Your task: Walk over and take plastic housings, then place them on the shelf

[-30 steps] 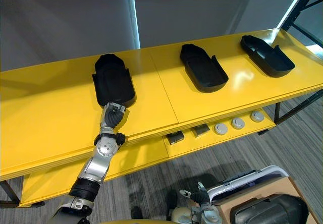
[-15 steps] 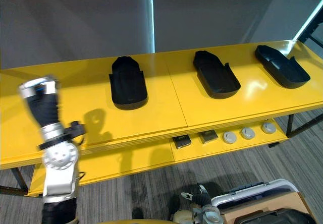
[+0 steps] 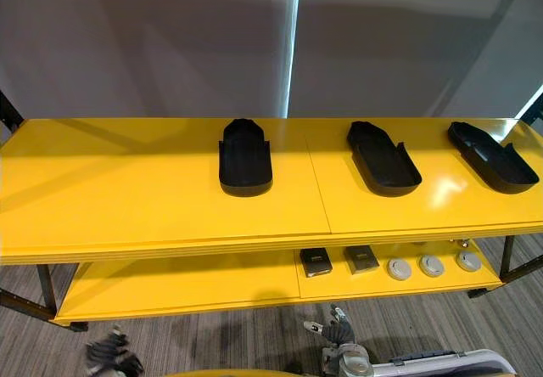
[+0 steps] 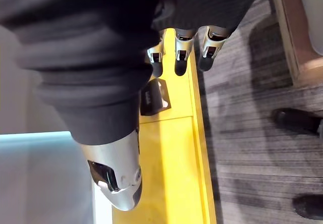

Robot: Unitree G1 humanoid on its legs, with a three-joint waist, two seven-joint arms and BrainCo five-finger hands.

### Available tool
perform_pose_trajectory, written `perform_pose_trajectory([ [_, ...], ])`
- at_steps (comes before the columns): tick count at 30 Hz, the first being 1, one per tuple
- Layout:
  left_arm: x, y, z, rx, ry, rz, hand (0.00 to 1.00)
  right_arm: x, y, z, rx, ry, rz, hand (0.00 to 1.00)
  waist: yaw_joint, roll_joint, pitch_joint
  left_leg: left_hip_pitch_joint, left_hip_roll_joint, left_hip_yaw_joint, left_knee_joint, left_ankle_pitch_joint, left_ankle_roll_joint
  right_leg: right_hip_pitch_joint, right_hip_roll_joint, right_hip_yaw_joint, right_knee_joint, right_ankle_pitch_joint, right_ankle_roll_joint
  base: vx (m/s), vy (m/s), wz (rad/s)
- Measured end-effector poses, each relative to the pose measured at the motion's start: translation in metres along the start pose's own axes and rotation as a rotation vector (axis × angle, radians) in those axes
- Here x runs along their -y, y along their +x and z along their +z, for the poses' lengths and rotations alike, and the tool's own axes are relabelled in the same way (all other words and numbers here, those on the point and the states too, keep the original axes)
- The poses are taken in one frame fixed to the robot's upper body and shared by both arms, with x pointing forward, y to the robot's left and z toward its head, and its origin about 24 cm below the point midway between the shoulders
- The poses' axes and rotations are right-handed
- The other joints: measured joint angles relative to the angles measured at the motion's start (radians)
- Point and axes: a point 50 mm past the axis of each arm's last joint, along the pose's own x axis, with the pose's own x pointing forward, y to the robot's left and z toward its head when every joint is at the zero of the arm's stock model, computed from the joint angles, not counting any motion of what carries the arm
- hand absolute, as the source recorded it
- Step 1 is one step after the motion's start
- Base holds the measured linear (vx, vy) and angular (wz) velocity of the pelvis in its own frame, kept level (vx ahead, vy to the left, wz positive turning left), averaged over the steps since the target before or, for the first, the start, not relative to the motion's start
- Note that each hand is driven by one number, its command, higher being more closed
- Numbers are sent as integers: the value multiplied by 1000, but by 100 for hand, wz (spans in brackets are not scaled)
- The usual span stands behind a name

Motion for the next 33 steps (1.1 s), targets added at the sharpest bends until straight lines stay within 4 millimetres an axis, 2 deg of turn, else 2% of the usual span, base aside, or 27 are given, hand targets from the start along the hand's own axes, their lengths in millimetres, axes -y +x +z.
perform_pose_trajectory([
  [3,6,-1,-5,-14,54,-27,0,3,0,0,0,-6,-29,0,-3,9,4,2,0,6,0,-2,-2,-2,1,7,0,-1,-1,15,10,-9],
  [12,24,4,3,14,163,-100,0,9,4,6,6,-28,-64,0,-4,33,19,9,0,38,1,-12,-4,-13,5,49,0,1,-3,24,10,-14],
  [18,29,4,6,36,212,-124,0,12,5,8,11,-28,-72,0,-24,37,22,20,3,56,9,-28,-5,-9,8,65,0,0,-3,33,5,-9],
  [23,38,5,14,66,227,-150,0,18,6,12,22,-22,-100,0,-23,46,41,-34,9,36,174,-115,4,-15,0,88,13,-5,5,26,22,-11],
  [26,43,7,23,94,218,-157,0,20,10,22,49,-30,-112,0,-20,46,54,-72,-4,-75,218,-122,3,-49,-9,114,34,-4,5,11,-1,-25],
  [27,45,7,25,102,216,-161,0,21,12,28,63,-32,-114,0,-23,53,65,-74,-7,-107,219,-134,6,-65,-8,125,48,-4,5,-15,14,-29],
  [30,49,8,31,119,211,-168,0,21,14,35,84,-30,-118,0,-24,54,74,-74,-14,-97,218,-142,18,-92,-12,160,71,1,12,-51,57,-39],
  [33,50,9,38,138,199,-165,0,16,16,47,122,-37,-106,0,-21,40,93,-94,-23,-15,241,-159,37,-163,-11,260,99,26,29,-113,83,-96],
])
